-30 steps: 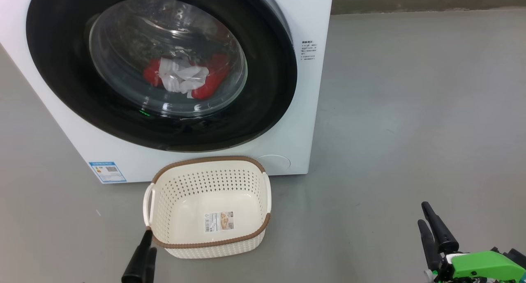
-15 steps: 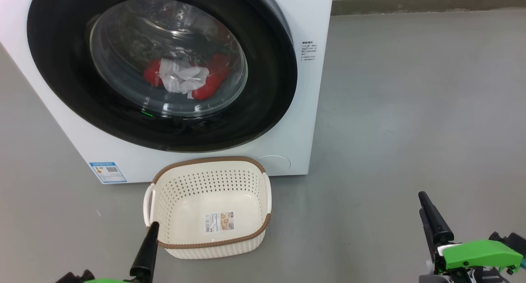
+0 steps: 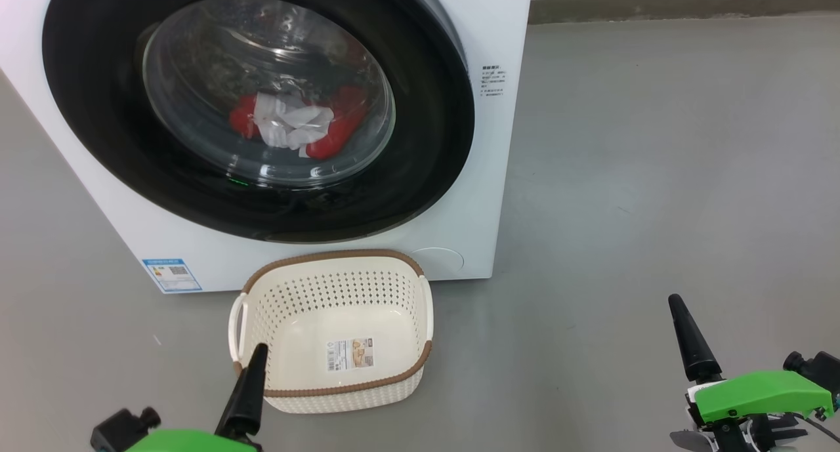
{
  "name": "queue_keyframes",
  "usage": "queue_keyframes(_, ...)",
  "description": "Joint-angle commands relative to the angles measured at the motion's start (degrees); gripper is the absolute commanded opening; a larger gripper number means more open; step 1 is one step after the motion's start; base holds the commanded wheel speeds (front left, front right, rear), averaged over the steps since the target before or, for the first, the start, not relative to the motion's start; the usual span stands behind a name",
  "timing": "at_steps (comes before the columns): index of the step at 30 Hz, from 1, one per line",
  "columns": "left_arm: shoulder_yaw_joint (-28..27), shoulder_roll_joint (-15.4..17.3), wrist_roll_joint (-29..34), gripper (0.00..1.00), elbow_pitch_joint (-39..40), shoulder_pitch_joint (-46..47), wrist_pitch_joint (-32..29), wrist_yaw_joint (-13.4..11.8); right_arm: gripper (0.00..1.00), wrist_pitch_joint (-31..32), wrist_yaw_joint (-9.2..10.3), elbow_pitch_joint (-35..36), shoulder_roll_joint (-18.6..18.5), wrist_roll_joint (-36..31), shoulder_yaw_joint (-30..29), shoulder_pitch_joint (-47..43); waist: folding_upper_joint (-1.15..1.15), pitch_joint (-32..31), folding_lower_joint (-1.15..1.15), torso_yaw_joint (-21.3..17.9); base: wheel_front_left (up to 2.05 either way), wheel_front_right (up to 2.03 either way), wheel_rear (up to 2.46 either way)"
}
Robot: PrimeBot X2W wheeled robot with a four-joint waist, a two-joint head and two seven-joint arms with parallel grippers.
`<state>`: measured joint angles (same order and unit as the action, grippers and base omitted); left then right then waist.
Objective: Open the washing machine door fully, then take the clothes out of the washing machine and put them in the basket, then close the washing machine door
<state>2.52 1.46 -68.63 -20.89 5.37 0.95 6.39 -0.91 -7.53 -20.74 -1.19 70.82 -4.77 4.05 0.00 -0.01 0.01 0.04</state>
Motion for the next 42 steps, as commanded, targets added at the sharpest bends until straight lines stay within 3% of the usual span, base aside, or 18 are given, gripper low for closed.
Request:
queue_keyframes(1,-0.21,0.93,2.67,1.00,1.53,3.44,0.77,-0.50,1.00,-0.79,0.02,1.52,-0.40,-1.97,0.24,2.95,0.00,0.01,-0.01,0.01,0.00,0.00,0.00)
queue_keyframes(19,1.06,0.96,18.10,1.00,2.20,5.85,3.80,-2.92,1.00,-3.82,0.02,2.49,-0.67,-17.64,0.43,4.90,0.00,-0.01,-0.01,-0.15,0.00,0.00,0.00)
queue_keyframes(42,3.13,1.10,32.32,1.00,2.84,8.87,7.49,-5.02,1.00,-7.52,0.03,2.65,-1.04,-34.12,1.47,7.29,0.00,-0.19,-0.01,-0.28,0.00,0.00,0.00)
